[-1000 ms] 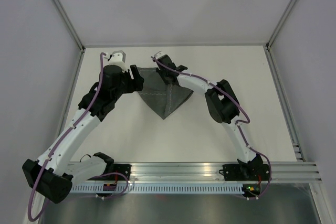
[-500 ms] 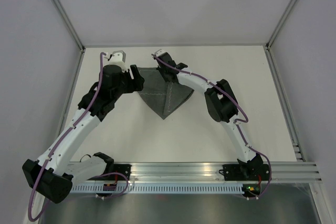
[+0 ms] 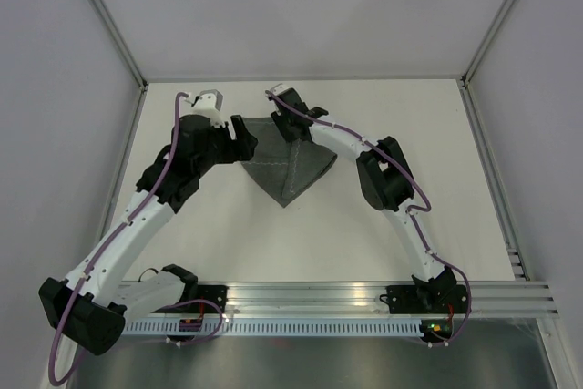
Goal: Fold the napkin, place the utensils inside, and roll it up
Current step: Fold the napkin, then roll the napkin with the utensil
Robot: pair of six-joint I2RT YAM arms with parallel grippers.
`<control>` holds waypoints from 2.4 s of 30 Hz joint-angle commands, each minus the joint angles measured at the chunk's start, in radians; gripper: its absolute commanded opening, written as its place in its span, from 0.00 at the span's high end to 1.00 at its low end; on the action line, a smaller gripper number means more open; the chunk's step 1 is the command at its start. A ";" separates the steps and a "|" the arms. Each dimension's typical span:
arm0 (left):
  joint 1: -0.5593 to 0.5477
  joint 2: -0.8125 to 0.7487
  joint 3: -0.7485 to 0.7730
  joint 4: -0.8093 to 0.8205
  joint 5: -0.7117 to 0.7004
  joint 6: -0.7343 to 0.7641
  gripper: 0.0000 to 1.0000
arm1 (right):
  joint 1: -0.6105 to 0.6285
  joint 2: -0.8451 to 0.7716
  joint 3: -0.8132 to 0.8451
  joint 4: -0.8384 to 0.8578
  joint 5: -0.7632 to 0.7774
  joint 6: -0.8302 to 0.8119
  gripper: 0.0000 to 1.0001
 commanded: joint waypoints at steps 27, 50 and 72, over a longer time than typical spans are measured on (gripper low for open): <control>-0.558 0.556 0.037 0.403 -0.472 0.536 0.10 | -0.445 -0.539 -0.449 -0.056 -0.483 -0.002 0.48; -0.674 0.977 0.233 0.314 -0.780 0.547 0.26 | -0.614 -0.470 -0.518 -0.068 -0.667 -0.029 0.60; -0.676 1.046 0.189 0.288 -0.765 0.489 0.32 | -0.648 -0.451 -0.484 -0.087 -0.661 0.006 0.63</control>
